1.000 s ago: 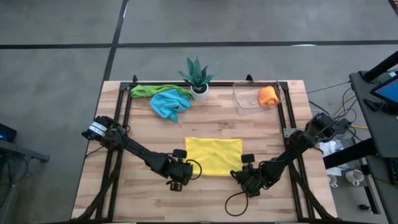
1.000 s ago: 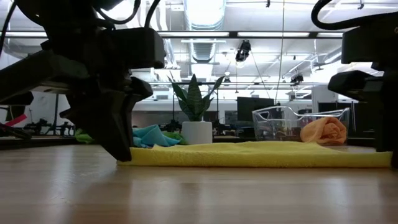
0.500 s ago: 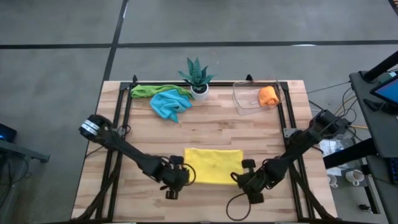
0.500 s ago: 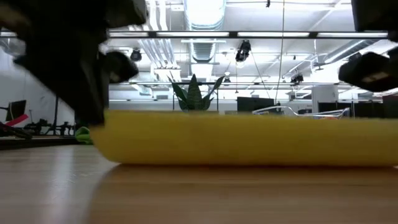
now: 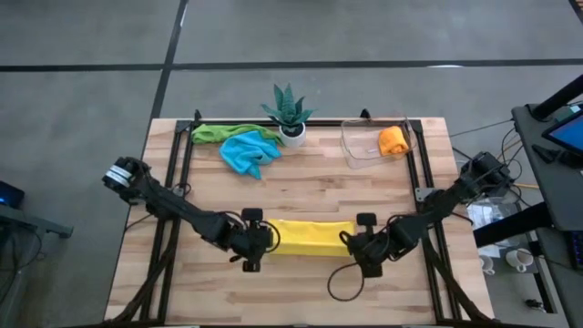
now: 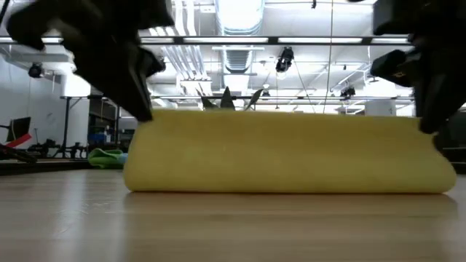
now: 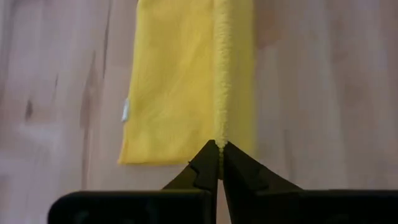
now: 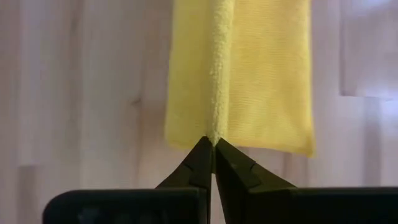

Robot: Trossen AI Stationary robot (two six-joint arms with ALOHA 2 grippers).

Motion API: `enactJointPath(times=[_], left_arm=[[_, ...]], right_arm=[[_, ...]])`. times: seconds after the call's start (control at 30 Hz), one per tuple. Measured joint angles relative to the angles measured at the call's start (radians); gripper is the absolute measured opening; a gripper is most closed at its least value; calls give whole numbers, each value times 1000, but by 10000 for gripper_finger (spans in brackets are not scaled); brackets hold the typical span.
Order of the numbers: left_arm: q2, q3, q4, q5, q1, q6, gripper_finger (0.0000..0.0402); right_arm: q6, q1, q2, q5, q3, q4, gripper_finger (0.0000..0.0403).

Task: Roll microfiber towels into tight, uniform cylinder then place into a basket
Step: Fold the yellow microfiber cloth

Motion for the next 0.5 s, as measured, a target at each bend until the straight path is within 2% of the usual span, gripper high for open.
enactJointPath(times=[0.17,0.5], left_arm=[[24,-41,19,-76,36,-1,0],[26,-95,92,-95,72,-1,0]], right_arm=[[-33,-55,23,6,-6,6,9],[-65,-123,73,10,-7,13,9]])
